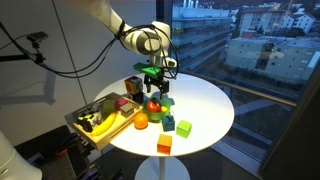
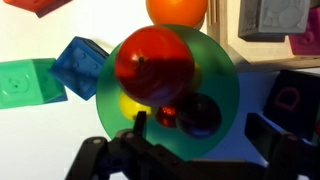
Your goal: Pick up the brown toy from the table and put it in the green bowl
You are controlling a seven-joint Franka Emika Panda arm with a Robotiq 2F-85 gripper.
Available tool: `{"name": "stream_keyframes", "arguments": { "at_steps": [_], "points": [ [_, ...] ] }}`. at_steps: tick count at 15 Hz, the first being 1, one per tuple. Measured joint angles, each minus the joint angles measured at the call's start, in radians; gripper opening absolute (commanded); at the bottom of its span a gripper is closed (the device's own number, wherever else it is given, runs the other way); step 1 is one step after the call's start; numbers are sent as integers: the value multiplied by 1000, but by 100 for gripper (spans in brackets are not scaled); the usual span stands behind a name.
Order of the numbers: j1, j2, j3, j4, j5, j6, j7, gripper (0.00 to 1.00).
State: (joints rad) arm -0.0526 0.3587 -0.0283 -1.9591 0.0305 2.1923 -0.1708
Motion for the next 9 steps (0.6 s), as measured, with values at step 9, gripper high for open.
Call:
{"name": "stream_keyframes", "arguments": {
  "at_steps": [9],
  "points": [
    [1, -84, -10, -26, -91, -168, 39, 100]
  ]
}}
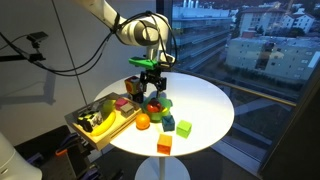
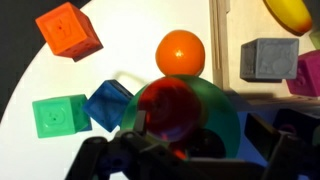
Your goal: Pick up the brown toy from the table and put it in the green bowl
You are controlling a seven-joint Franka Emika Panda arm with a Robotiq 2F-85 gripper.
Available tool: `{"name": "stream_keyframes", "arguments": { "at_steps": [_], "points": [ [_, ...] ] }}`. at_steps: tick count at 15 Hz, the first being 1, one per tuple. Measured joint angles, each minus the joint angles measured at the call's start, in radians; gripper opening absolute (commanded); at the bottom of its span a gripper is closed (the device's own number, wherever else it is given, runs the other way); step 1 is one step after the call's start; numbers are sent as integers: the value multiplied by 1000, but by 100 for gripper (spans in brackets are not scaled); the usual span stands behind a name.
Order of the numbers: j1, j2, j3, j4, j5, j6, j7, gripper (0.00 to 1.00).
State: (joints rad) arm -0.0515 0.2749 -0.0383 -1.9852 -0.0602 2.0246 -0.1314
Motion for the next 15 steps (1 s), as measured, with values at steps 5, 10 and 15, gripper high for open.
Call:
{"name": "stream_keyframes", "arguments": {
  "at_steps": [5, 10, 15],
  "points": [
    [0, -80, -10, -54, -31, -102, 12, 100],
    [-1, -183, -19, -138, -52, -133, 26, 100],
    [-1, -302, -19, -239, -59, -133, 26, 100]
  ]
}}
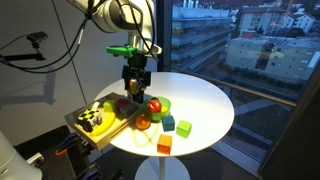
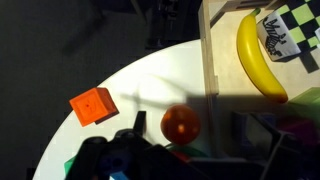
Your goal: Pick up the brown toy from the table and put it in the green bowl
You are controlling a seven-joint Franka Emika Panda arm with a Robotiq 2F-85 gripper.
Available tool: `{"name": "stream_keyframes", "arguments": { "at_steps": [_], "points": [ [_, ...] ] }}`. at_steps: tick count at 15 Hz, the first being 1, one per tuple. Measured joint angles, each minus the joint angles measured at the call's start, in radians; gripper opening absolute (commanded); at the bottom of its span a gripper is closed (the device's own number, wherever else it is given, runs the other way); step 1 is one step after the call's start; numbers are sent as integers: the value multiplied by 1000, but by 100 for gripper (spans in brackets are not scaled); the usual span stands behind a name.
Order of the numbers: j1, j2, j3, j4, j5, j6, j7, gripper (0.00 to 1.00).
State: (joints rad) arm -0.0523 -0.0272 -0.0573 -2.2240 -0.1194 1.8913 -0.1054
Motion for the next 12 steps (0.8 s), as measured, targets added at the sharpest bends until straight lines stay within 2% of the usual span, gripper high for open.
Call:
{"name": "stream_keyframes", "arguments": {
  "at_steps": [12],
  "points": [
    [1, -240, 3, -135, 1, 1, 1, 100]
  ]
}}
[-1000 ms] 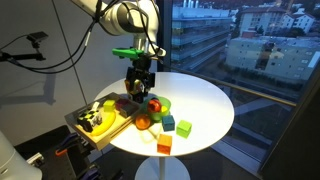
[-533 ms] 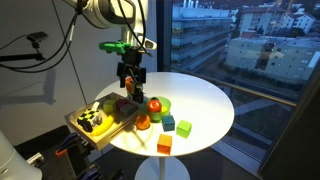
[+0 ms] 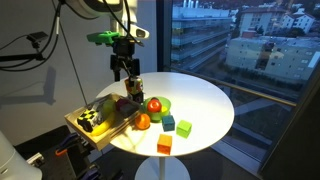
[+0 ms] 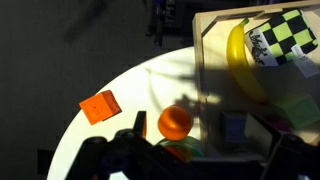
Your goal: Pick up the brown toy from the table and put it in the green bowl
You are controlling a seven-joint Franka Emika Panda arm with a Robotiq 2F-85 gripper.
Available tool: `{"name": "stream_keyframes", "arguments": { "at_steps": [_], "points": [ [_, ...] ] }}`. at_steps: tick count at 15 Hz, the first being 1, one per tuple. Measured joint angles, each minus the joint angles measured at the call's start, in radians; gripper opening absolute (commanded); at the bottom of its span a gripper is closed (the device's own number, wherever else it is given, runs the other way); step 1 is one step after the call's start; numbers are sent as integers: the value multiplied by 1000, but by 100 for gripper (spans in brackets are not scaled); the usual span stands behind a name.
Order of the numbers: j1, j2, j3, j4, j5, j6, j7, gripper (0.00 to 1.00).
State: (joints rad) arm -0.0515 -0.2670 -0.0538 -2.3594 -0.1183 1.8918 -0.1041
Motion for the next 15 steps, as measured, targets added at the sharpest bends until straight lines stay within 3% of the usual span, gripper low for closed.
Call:
{"name": "stream_keyframes", "arguments": {
  "at_steps": [15],
  "points": [
    [4, -101, 0, -56, 81, 41, -1, 100]
  ]
}}
